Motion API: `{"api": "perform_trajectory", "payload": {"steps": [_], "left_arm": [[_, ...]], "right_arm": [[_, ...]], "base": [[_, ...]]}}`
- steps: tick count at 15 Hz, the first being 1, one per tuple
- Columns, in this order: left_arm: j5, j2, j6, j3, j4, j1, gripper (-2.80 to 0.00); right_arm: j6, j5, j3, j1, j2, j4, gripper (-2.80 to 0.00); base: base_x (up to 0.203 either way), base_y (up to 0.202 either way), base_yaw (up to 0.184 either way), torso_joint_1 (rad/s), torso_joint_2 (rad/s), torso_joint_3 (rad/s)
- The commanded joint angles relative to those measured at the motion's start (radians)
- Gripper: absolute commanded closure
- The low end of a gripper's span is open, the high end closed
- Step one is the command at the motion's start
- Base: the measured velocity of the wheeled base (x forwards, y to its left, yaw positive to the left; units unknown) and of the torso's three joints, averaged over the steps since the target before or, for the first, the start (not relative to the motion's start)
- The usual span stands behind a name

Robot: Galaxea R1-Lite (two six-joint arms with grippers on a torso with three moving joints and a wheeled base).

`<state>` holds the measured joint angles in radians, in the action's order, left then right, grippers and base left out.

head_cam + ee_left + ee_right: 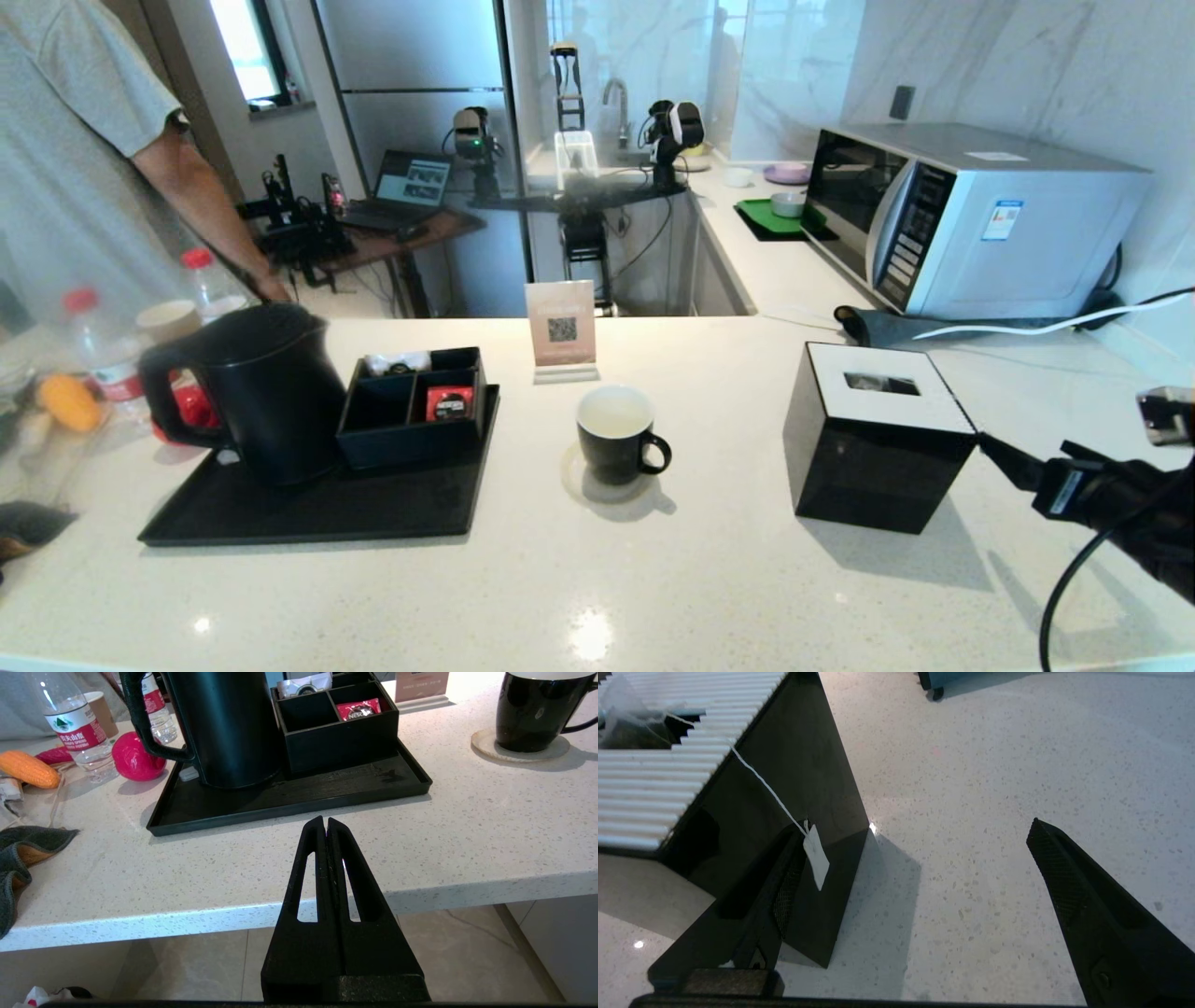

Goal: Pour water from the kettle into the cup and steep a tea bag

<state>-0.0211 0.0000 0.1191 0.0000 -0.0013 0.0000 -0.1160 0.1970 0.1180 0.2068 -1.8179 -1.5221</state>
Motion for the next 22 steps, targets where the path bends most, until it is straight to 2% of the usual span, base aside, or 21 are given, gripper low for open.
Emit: {"api": "perform_trajectory", "payload": {"steps": [1, 7, 14, 15, 18, 22], "left_arm": [[0.0, 0.0, 0.001, 0.0, 0.0, 0.0, 0.0], [0.0, 0.0, 0.001, 0.0, 0.0, 0.0, 0.0], [0.0, 0.0, 0.001, 0.0, 0.0, 0.0, 0.0], [0.0, 0.0, 0.001, 0.0, 0.0, 0.0, 0.0], [0.0, 0.0, 0.001, 0.0, 0.0, 0.0, 0.0], [0.0, 0.0, 0.001, 0.0, 0.0, 0.0, 0.0]], "right_arm": [[-0.002, 0.002, -0.016, 0.0, -0.001, -0.043, -2.8], [0.033, 0.004, -0.118, 0.0, 0.005, -0.037, -2.8], [0.032, 0.004, -0.118, 0.0, 0.002, -0.043, -2.8], [0.033, 0.002, -0.118, 0.0, 0.002, -0.043, 0.0], [0.031, 0.002, -0.105, 0.0, 0.01, -0.043, 0.0], [0.016, 0.005, 0.097, 0.056, 0.078, -0.022, 0.0]], "base": [[0.0, 0.0, 0.0, 0.0, 0.0, 0.0], [0.0, 0.0, 0.0, 0.0, 0.0, 0.0], [0.0, 0.0, 0.0, 0.0, 0.0, 0.0], [0.0, 0.0, 0.0, 0.0, 0.0, 0.0], [0.0, 0.0, 0.0, 0.0, 0.0, 0.0], [0.0, 0.0, 0.0, 0.0, 0.0, 0.0]]}}
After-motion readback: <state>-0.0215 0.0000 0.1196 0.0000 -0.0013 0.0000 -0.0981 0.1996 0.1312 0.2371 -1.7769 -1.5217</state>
